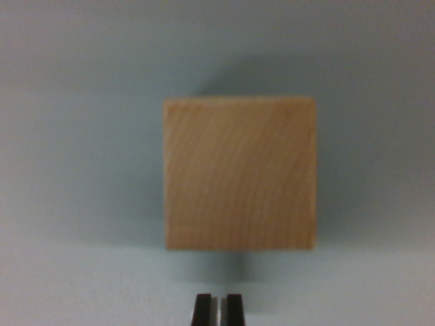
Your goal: Push wooden cube
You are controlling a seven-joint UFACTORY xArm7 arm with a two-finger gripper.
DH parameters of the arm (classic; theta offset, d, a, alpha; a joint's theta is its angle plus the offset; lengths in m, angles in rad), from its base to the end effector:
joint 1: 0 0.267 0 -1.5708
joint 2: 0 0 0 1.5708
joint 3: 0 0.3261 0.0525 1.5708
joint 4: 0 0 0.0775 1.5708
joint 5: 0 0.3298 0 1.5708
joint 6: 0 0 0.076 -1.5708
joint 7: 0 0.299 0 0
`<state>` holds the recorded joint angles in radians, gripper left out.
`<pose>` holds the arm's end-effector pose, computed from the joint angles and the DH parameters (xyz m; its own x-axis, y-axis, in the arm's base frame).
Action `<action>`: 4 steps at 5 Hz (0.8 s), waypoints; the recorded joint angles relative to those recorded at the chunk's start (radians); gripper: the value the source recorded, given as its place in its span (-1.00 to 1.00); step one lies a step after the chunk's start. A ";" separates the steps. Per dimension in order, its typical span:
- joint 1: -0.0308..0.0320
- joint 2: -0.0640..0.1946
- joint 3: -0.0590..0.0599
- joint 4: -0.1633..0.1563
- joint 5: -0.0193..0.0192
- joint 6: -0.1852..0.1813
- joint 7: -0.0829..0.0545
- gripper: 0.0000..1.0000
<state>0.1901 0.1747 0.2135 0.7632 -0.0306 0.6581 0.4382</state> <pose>0.3776 0.1646 0.0458 0.9977 -0.0120 -0.0672 -0.0114 -0.9999 0.0097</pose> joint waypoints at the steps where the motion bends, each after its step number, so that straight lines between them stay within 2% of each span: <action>1: 0.0000 0.000 0.000 0.000 0.0000 0.000 0.000 1.00; 2: -0.0020 0.028 -0.006 0.041 -0.0059 0.013 -0.005 1.00; 3: -0.0020 0.028 -0.006 0.041 -0.0059 0.013 -0.005 1.00; 4: -0.0042 0.060 -0.013 0.087 -0.0125 0.029 -0.010 1.00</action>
<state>0.1860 0.2343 0.2004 0.8504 -0.0431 0.6866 0.4278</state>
